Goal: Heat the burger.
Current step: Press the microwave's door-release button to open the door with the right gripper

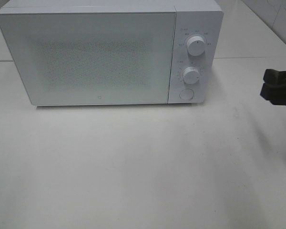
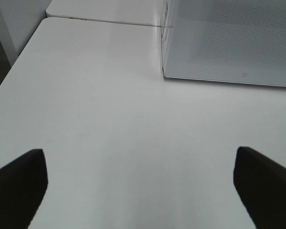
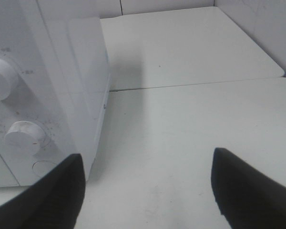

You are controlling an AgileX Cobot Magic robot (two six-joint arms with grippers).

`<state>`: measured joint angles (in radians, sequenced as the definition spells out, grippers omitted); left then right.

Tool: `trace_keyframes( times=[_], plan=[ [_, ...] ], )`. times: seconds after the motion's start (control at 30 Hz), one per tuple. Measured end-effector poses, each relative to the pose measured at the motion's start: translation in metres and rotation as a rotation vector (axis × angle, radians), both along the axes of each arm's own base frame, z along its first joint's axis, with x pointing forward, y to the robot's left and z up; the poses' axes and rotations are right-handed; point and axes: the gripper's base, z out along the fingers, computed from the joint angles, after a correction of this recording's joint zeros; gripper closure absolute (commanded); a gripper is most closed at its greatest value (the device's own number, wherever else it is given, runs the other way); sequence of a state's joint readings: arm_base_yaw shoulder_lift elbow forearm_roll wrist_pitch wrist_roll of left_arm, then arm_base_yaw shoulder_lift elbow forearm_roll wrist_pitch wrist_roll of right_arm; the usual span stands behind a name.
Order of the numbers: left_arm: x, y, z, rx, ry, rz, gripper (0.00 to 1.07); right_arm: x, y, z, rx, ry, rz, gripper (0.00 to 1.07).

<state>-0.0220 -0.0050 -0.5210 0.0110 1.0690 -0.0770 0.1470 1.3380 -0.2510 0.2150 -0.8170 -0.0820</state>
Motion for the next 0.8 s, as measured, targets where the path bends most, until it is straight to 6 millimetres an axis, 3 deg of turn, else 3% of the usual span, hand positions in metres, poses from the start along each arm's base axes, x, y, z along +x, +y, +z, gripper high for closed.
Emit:
trace_keyframes(
  times=[0.13,0.4,0.5,0.8],
  plan=[
    [0.000,0.000,0.000,0.000,0.000,0.000,0.09,0.006,0.021,-0.015,-0.053,-0.010,0.038,0.34],
    [0.000,0.000,0.000,0.000,0.000,0.000,0.09,0.006,0.043,-0.035,-0.064,-0.013,0.008,0.34],
    [0.000,0.000,0.000,0.000,0.000,0.000,0.09,0.004,0.063,-0.046,-0.069,0.004,0.013,0.34],
    [0.000,0.000,0.000,0.000,0.000,0.000,0.09,0.011,0.096,-0.046,-0.048,-0.019,0.086,0.34]
  ],
)
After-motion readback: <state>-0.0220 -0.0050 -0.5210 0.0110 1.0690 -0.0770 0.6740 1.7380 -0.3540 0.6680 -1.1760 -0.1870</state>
